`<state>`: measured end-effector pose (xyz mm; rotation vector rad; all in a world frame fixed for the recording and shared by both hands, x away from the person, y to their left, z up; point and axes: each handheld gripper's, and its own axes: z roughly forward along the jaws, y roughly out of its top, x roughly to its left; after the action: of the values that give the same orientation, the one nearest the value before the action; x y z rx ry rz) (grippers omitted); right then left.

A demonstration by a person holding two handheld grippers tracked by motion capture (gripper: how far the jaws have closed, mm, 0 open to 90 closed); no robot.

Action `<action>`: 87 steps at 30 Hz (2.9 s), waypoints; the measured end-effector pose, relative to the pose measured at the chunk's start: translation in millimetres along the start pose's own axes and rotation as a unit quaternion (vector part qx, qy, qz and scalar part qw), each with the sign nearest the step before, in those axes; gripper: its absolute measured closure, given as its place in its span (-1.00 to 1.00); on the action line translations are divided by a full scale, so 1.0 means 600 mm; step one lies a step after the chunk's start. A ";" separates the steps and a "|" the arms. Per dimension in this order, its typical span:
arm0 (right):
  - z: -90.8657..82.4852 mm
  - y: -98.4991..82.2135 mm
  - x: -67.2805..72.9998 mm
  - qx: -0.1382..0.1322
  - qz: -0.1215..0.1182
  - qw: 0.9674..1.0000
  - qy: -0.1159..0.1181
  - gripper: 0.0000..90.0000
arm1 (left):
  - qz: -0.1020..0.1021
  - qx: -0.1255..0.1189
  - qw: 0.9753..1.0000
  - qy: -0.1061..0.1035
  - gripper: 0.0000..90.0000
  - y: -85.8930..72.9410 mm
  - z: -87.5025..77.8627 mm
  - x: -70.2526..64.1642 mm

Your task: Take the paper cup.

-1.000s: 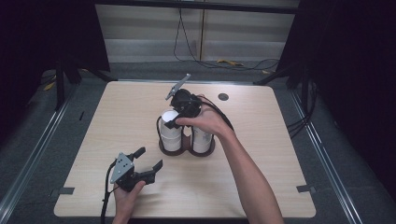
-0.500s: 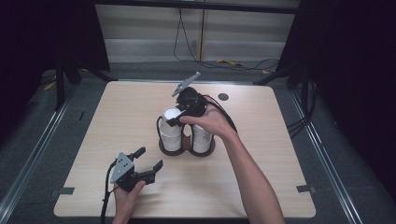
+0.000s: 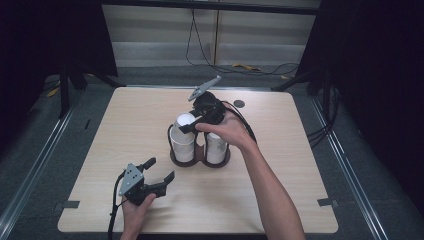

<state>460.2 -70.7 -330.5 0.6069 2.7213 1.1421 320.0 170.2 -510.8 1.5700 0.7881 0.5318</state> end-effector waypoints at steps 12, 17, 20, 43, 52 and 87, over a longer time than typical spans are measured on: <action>-0.017 -0.005 -0.002 -0.030 0.010 0.999 0.003 -0.15 | 0.004 0.001 1.000 -0.005 -0.65 0.000 0.001 -0.001; -0.023 -0.009 0.001 -0.036 0.007 0.999 0.000 -0.15 | 0.008 0.009 1.000 -0.003 -0.65 0.001 0.003 -0.002; -0.030 -0.014 0.002 -0.049 0.009 0.999 -0.002 -0.15 | -0.001 0.019 1.000 -0.010 -0.64 0.003 0.008 -0.004; -0.054 -0.061 0.027 -0.138 0.035 0.990 0.020 -0.15 | -0.033 0.002 0.999 -0.038 -0.60 0.019 0.018 -0.008; -0.056 -0.104 0.045 -0.168 0.052 0.984 0.030 -0.15 | -0.025 0.002 0.998 -0.053 -0.58 0.031 0.019 -0.016; -0.027 -0.231 0.075 -0.227 0.101 0.966 0.073 -0.15 | -0.014 -0.001 0.993 -0.114 -0.65 0.047 0.025 -0.030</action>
<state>371.4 -150.4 -415.7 0.7626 2.4099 1.8528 324.3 146.2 -483.8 1.5834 0.6356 0.3253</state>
